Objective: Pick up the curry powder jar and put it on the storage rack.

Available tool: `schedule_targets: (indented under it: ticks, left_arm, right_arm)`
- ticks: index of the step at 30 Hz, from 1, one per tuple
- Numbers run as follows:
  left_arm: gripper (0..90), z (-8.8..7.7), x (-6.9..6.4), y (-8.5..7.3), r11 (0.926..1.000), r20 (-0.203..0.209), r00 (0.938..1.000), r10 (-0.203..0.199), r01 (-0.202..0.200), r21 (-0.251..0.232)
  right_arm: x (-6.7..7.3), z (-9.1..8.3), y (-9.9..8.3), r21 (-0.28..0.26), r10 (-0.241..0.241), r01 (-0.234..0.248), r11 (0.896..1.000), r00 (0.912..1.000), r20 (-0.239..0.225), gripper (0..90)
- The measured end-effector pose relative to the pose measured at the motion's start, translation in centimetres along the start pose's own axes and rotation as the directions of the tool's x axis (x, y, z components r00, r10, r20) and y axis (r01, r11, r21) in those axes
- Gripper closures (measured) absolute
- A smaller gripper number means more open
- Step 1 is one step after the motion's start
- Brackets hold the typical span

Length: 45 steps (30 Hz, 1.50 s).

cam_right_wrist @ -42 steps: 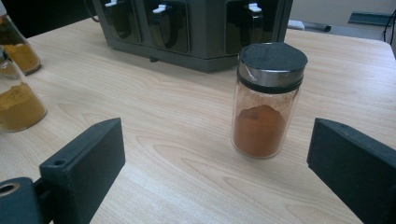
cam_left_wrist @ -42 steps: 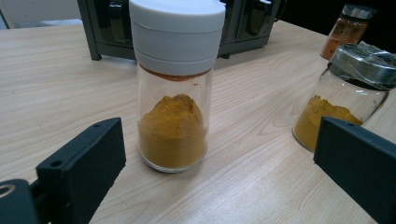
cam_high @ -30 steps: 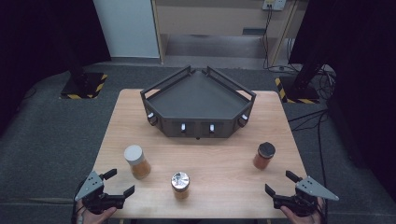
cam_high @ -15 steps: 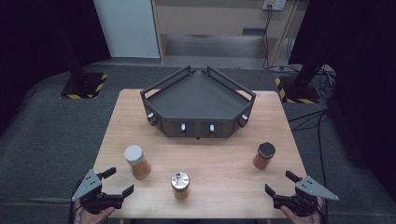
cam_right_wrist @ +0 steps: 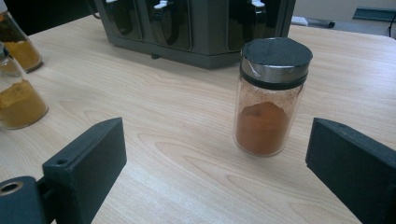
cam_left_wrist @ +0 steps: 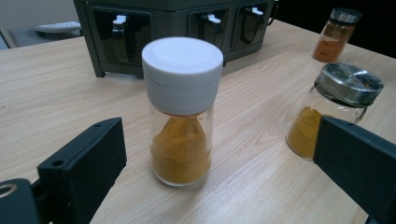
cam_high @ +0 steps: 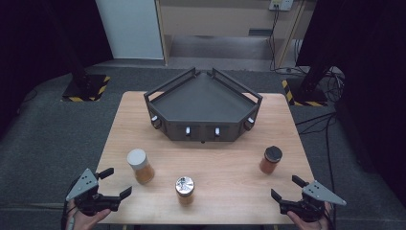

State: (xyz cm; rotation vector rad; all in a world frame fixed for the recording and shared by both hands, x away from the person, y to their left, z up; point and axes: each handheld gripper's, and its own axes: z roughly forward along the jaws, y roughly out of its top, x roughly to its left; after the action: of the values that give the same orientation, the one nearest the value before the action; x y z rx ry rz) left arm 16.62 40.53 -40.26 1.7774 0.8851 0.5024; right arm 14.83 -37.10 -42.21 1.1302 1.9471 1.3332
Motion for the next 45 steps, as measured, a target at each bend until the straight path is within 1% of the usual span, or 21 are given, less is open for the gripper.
schedule_targets:
  ticks: [4,8,13,15,20,25,27,29,34,40,45]
  left_arm:
    - [1.9,-0.1,0.4,0.8,1.0,0.005,1.0,0.002,-0.002,0.006]
    - [1.9,0.1,0.8,1.3,1.0,0.006,1.0,-0.001,0.001,0.01]
    - [1.9,0.8,1.7,1.6,0.9997,0.026,0.9993,-0.025,0.025,0.007]
    - [1.9,1.1,2.0,1.8,0.9995,0.026,0.9992,-0.029,0.029,0.009]
    - [1.9,1.9,2.1,2.3,0.9998,0.027,0.9995,-0.014,0.014,0.015]
    - [2.2,2.6,2.2,2.6,0.9998,0.03,0.9994,-0.015,0.015,0.014]
    - [2.5,2.9,2.1,2.8,0.9998,0.021,0.9997,-0.012,0.011,0.018]
    - [2.8,3.3,2.3,2.8,0.9997,0.026,0.9995,-0.02,0.019,0.016]
    - [3.5,4.1,2.2,3.0,0.9996,0.027,0.9996,-0.006,0.005,0.028]
    - [4.8,5.1,2.8,2.8,0.9995,0.03,0.9993,-0.02,0.019,0.026]
    - [6.7,5.9,3.1,2.6,0.9996,0.038,0.9991,-0.018,0.017,0.023]
  right_arm:
    - [0.0,0.0,0.0,0.0,0.004,-0.004,1.0,1.0,0.001,5.2]
    - [0.0,0.0,0.0,0.0,0.002,-0.002,1.0,1.0,0.001,5.2]
    - [0.0,0.0,0.0,0.002,0.003,-0.003,1.0,1.0,0.001,5.2]
    - [0.0,0.0,0.0,0.002,0.003,-0.003,1.0,1.0,0.001,5.2]
    - [0.0,0.0,0.0,0.003,0.004,-0.004,1.0,1.0,-0.001,5.3]
    - [0.0,0.0,0.0,0.004,0.004,-0.004,1.0,1.0,-0.004,5.3]
    - [0.0,0.1,0.0,0.005,0.003,-0.003,1.0,1.0,-0.005,5.3]
    - [0.0,0.1,0.1,0.005,0.003,-0.003,1.0,1.0,-0.005,5.3]
    - [0.0,0.0,0.1,0.005,0.002,-0.002,1.0,1.0,-0.005,5.3]
    - [0.0,0.1,0.1,0.009,-0.003,0.003,1.0,1.0,-0.008,5.6]
    - [0.0,0.1,0.1,0.008,-0.001,0.001,1.0,1.0,-0.006,5.6]
